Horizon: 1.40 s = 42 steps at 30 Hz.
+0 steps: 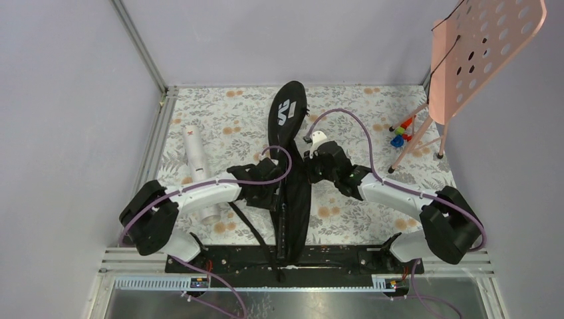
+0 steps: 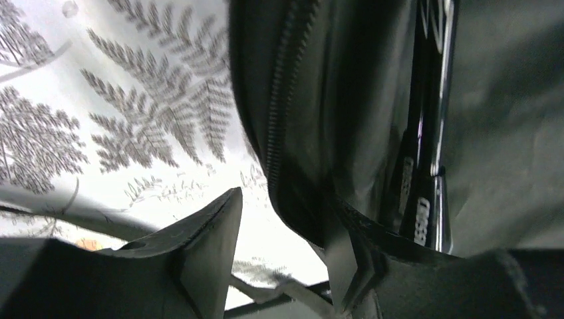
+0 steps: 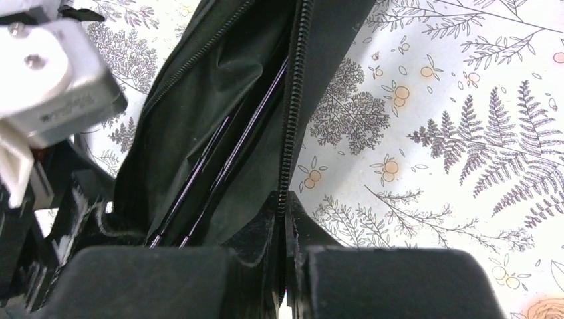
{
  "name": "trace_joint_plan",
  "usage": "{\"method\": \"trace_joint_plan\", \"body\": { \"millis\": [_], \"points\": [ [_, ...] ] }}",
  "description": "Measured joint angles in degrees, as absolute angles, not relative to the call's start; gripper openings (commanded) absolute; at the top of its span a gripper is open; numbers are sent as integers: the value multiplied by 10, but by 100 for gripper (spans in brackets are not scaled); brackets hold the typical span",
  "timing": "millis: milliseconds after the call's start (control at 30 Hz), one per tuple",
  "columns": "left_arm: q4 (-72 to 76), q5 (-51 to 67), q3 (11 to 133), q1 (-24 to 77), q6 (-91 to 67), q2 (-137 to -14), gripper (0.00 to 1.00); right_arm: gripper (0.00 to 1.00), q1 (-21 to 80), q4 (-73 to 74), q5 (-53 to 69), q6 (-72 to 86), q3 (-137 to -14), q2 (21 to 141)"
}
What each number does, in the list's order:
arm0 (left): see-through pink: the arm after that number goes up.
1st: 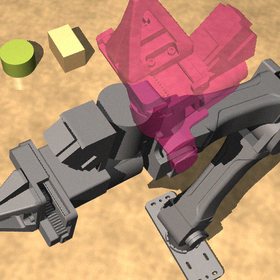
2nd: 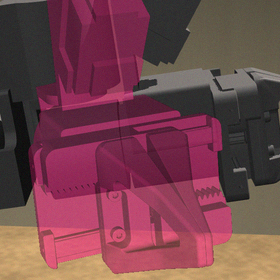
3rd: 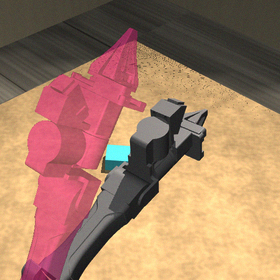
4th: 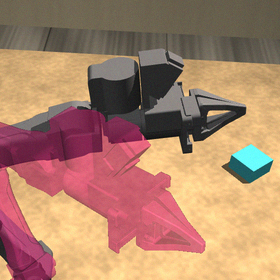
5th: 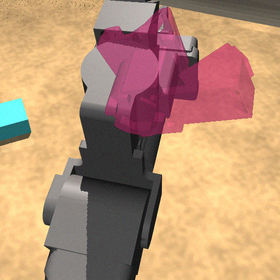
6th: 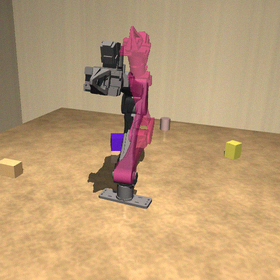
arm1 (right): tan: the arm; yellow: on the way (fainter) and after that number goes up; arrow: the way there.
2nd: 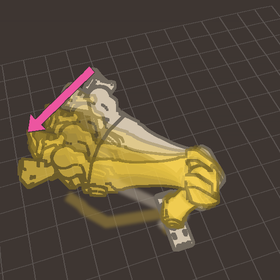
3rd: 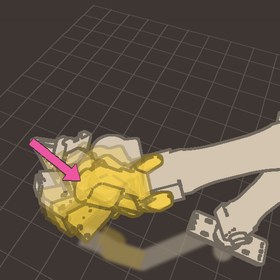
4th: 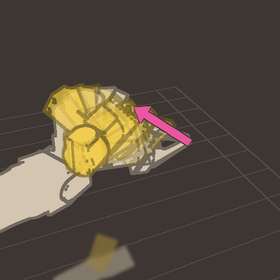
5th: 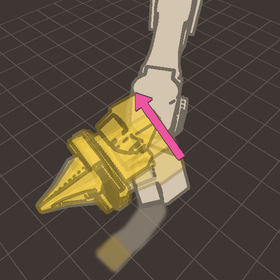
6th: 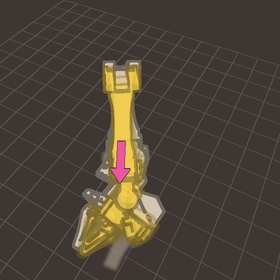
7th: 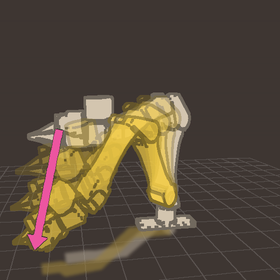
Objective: Pack up the badminton gear
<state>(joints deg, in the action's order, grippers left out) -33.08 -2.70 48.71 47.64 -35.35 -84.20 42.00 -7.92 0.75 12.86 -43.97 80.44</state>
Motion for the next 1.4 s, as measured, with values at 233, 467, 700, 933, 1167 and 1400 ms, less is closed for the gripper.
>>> {"method": "trace_joint_plan", "body": {
  "millis": [233,467,700,933,1167,1400],
  "points": [
    [-380,-6,474,505,-367,-759,14,0,420,-59,-8,128,-437,788],
    [-403,-34,471,505,-364,-725,0,0,420,-57,-13,128,-437,779],
    [-472,-80,516,505,-354,-671,0,14,420,-37,-67,113,-441,786],
    [-414,-62,511,505,-340,-626,0,57,420,-34,-74,117,-442,793],
    [-317,-29,409,503,-360,-695,0,74,420,-21,-34,164,-442,759],
    [-279,13,406,503,-369,-689,0,73,433,-134,119,297,-358,739]
  ]
}}
